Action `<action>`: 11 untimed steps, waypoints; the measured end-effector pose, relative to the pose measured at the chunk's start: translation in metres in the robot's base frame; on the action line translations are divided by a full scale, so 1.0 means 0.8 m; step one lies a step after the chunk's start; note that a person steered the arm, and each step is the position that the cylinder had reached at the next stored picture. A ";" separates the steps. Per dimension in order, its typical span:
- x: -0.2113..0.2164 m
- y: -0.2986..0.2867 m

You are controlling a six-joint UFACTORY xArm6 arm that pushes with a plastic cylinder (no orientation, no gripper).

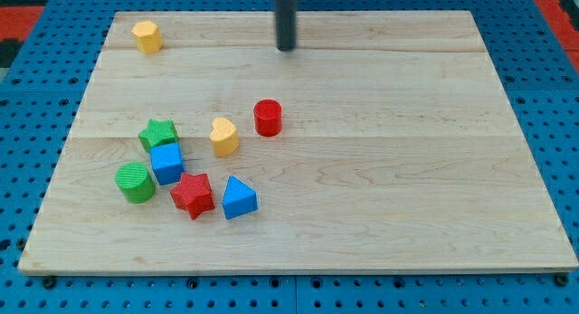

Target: Push the red circle into the yellow hexagon

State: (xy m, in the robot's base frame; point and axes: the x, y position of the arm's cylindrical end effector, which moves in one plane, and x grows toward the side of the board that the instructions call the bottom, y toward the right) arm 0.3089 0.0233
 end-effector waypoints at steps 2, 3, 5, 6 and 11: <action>0.117 -0.062; 0.124 -0.067; 0.153 -0.129; 0.105 -0.209; -0.008 -0.302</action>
